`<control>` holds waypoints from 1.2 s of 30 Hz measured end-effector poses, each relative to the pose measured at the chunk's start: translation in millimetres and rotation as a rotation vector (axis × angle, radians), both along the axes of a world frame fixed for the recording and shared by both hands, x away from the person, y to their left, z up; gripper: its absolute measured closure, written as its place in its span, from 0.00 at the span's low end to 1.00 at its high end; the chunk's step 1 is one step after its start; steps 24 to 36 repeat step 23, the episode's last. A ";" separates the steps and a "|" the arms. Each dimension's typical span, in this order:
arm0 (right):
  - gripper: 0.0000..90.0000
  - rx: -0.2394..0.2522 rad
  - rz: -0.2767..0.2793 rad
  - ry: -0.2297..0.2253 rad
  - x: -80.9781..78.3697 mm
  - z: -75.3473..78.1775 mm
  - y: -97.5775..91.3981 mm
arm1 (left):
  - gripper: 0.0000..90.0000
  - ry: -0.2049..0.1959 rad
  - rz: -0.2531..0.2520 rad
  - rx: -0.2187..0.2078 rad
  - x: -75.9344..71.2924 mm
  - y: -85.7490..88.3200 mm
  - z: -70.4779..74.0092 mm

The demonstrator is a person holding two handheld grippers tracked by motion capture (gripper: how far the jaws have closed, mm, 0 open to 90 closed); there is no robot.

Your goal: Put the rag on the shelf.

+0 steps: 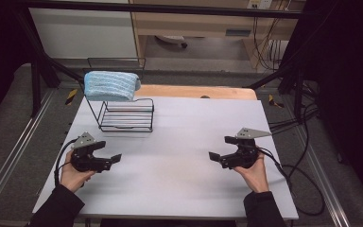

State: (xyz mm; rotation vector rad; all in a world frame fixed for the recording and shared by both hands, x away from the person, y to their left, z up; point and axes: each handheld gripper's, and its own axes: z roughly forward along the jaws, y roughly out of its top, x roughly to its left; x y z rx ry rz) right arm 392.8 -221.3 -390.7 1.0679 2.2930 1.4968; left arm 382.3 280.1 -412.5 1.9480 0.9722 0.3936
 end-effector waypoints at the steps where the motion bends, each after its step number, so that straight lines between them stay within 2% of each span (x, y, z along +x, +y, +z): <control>1: 0.01 0.000 -0.004 0.005 -1.8 -4.0 -3.5 | 0.12 -0.001 -0.005 0.003 -0.8 -0.3 -1.4; 11: 0.01 -0.013 -0.024 0.043 -15.3 -39.8 -35.4 | 0.12 0.009 -0.022 0.017 -6.8 0.7 -18.3; 13: 0.01 -0.010 -0.025 0.049 -17.5 -45.5 -38.8 | 0.12 0.010 -0.025 0.020 -7.9 1.3 -21.7; 17: 0.01 -0.033 -0.023 0.065 -21.2 -54.1 -43.1 | 0.12 0.017 -0.031 0.016 -10.2 1.5 -26.4; 23: 0.01 -0.025 -0.031 0.069 -26.2 -56.9 -48.2 | 0.12 0.019 -0.038 0.025 -10.6 1.7 -29.1; 36: 0.01 -0.025 -0.031 0.069 -26.2 -56.9 -48.2 | 0.12 0.019 -0.038 0.025 -10.6 1.7 -29.1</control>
